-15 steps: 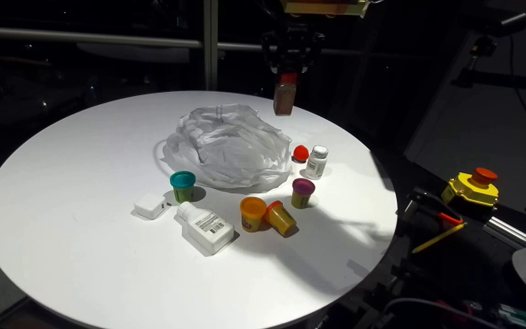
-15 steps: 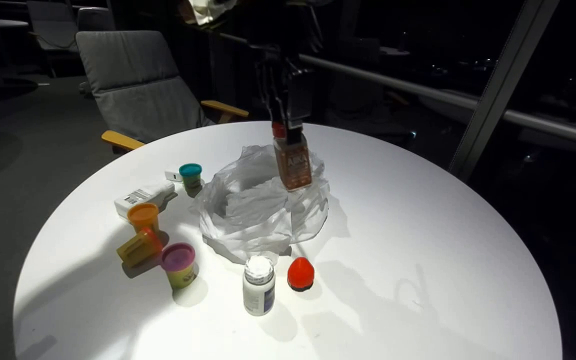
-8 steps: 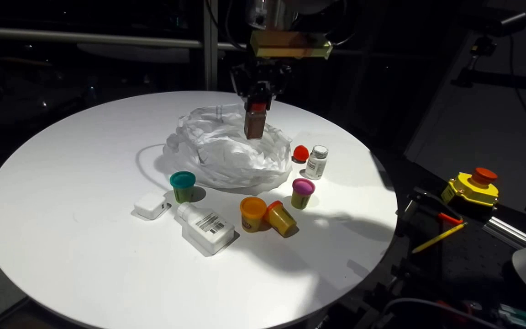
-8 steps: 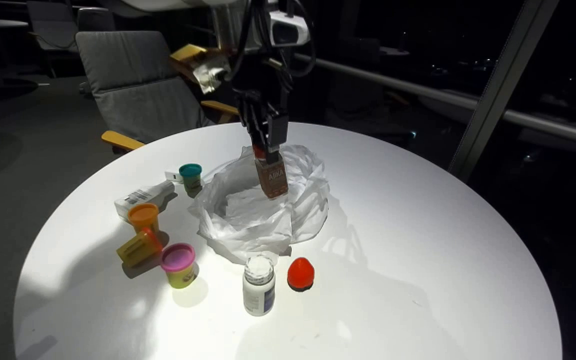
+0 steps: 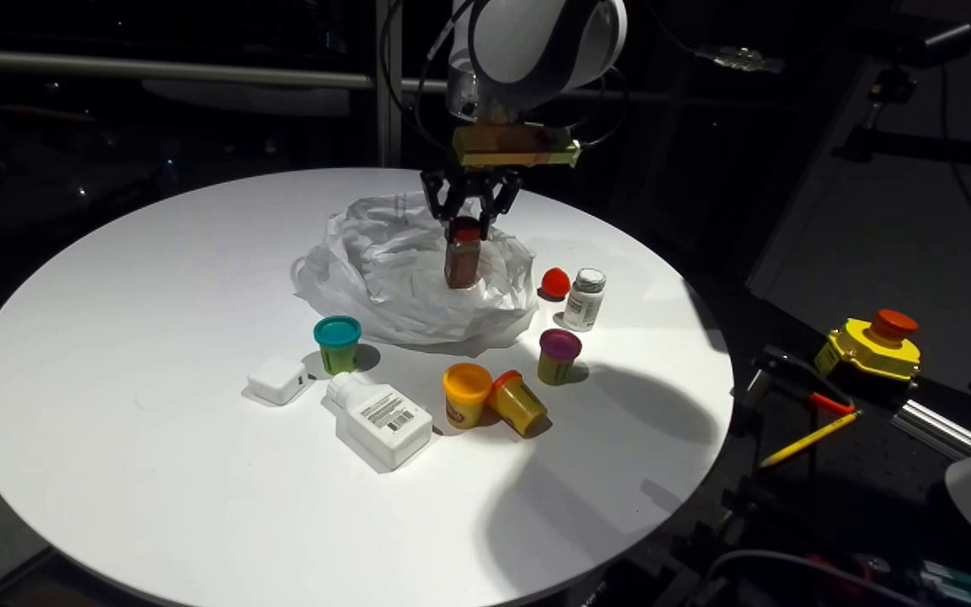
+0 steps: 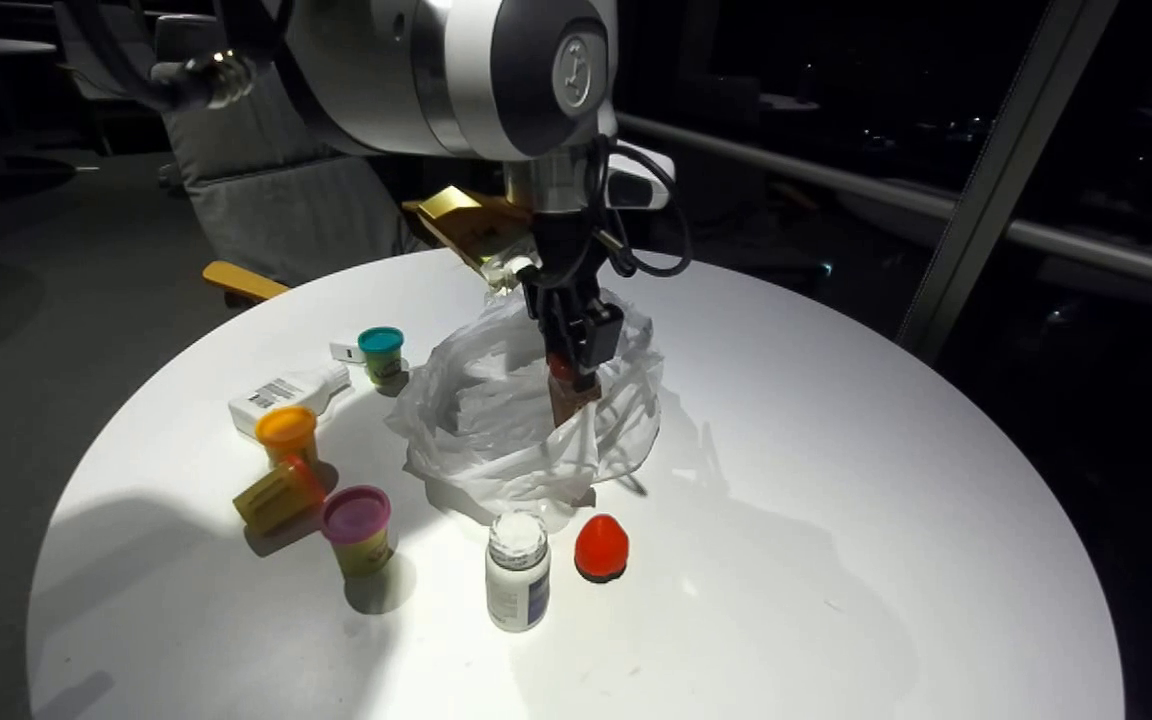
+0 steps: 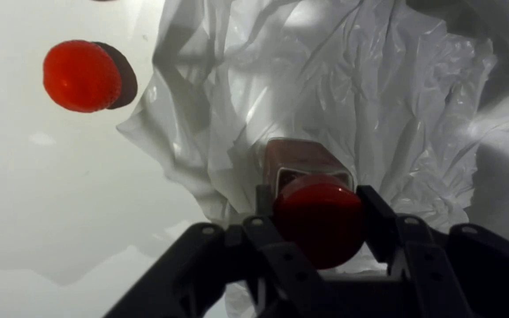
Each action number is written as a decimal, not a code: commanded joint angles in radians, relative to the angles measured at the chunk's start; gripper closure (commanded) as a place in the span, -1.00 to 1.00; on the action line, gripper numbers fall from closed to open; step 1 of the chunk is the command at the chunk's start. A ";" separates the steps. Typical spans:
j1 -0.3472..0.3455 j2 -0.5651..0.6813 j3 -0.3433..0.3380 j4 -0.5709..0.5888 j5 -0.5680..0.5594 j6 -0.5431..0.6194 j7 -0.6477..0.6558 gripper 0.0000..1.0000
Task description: Pick up all the objects from the table and put them on the plastic
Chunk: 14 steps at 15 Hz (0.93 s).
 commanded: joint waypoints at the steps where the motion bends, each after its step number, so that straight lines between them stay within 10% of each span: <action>1: 0.040 -0.046 -0.035 -0.008 0.011 0.013 -0.022 -0.65; 4: 0.132 -0.183 -0.105 -0.089 -0.057 -0.090 0.070 -1.00; 8: 0.195 -0.374 -0.143 -0.217 -0.256 -0.264 0.234 -1.00; 14: 0.034 -0.505 -0.050 -0.442 -0.287 -0.261 -0.020 -1.00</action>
